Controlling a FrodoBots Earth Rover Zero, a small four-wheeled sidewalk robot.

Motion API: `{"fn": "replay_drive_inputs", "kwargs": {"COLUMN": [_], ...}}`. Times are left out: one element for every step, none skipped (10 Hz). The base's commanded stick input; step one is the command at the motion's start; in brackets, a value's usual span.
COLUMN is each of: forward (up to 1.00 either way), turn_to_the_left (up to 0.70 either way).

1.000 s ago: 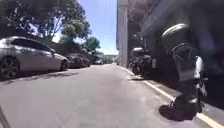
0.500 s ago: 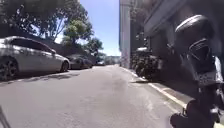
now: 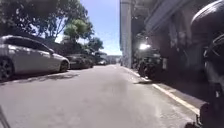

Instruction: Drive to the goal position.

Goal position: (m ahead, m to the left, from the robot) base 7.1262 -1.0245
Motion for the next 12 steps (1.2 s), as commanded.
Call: {"fn": "replay_drive_inputs", "kwargs": {"forward": [0.45,0.45,0.45,0.45,0.45,0.45,0.45,0.45,0.45,0.45,0.45,0.45], "turn_to_the_left": [0.0,0.0,0.0,0.0,-0.04,-0.27,-0.27,-0.27,-0.27,0.0,0.0,0.0]}}
